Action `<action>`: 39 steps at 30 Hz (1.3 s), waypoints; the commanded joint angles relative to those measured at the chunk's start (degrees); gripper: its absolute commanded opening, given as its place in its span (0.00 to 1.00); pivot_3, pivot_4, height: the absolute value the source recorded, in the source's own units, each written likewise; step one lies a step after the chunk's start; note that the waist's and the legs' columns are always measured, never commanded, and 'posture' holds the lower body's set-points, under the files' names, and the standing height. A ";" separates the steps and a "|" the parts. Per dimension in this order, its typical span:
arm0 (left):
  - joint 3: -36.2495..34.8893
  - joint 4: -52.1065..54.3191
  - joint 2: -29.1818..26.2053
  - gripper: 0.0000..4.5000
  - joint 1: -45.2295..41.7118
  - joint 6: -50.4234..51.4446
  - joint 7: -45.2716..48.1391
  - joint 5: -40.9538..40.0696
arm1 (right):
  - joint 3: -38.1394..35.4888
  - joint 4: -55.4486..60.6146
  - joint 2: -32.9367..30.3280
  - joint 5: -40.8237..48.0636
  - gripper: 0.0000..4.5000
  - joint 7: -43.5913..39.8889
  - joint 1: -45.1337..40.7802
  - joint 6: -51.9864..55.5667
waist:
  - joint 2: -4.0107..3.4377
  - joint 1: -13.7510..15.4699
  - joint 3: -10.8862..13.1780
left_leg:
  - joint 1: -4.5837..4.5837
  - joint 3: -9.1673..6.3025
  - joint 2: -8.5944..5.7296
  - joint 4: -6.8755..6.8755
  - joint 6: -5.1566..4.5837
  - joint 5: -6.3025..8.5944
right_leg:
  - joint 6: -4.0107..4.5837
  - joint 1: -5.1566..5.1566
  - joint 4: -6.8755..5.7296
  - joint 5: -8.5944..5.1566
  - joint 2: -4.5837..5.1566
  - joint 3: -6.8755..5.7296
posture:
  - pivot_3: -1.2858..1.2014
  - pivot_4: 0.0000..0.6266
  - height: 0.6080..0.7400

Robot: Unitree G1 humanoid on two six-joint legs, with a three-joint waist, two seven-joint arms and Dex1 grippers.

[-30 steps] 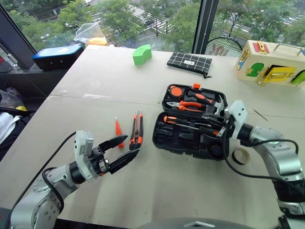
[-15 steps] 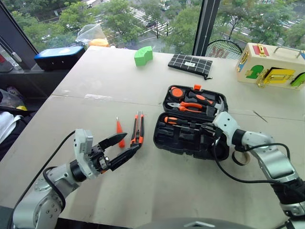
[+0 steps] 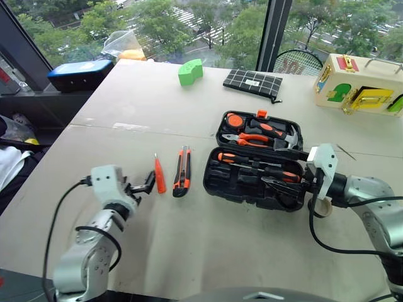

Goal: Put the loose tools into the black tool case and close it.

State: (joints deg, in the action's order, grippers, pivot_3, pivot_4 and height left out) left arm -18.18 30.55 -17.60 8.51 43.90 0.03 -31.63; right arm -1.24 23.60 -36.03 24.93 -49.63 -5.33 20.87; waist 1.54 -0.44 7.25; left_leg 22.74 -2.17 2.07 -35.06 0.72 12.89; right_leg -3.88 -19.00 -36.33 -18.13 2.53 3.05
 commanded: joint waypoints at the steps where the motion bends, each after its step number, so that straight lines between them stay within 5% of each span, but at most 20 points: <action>1: 1.54 2.81 1.07 1.00 -2.52 1.08 -2.05 1.07 | -4.16 4.87 -1.52 4.07 0.99 -0.22 1.67 1.49 | 0.00 0.08 0.00 | 0.00 0.00 -0.01 -0.01 0.00 0.00 | 0.00 0.00 0.00 0.00 0.00 0.00 | 0.52 0.24 1.00; 24: 5.92 2.23 5.35 1.00 -4.41 8.95 -5.74 7.26 | -7.28 7.69 -5.20 6.12 0.99 -1.07 4.68 1.44 | -0.07 -0.11 -0.05 | -0.05 0.14 -0.09 -0.02 0.01 0.00 | 0.01 0.10 0.02 -0.01 -0.09 -0.03 | 0.52 0.24 1.00; 33: 3.48 4.21 6.35 0.08 -3.34 8.35 -3.45 6.19 | -9.50 8.80 -6.53 7.91 1.00 -3.35 6.66 1.16 | -0.09 0.08 -0.07 | -0.05 0.11 -0.15 -0.02 0.00 0.00 | 0.01 0.22 0.12 -0.01 -0.03 -0.06 | 0.52 0.24 1.00; 39: -1.16 5.03 3.48 0.00 -6.71 3.44 4.13 2.00 | -10.77 10.96 -6.18 7.65 1.00 -1.56 10.06 0.88 | -0.02 0.12 0.01 | -0.03 0.09 -0.16 -0.02 0.00 0.00 | 0.02 0.22 0.13 -0.01 -0.02 -0.11 | 0.52 0.24 1.00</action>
State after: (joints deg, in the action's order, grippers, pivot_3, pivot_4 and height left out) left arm -18.05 34.01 -12.00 3.67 49.95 0.40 -27.63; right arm -9.79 31.64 -42.15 31.83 -51.91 4.45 22.45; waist 1.52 -0.32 7.26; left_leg 22.73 -2.10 1.92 -35.08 0.72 12.89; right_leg -3.86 -18.78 -36.20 -18.14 2.51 2.91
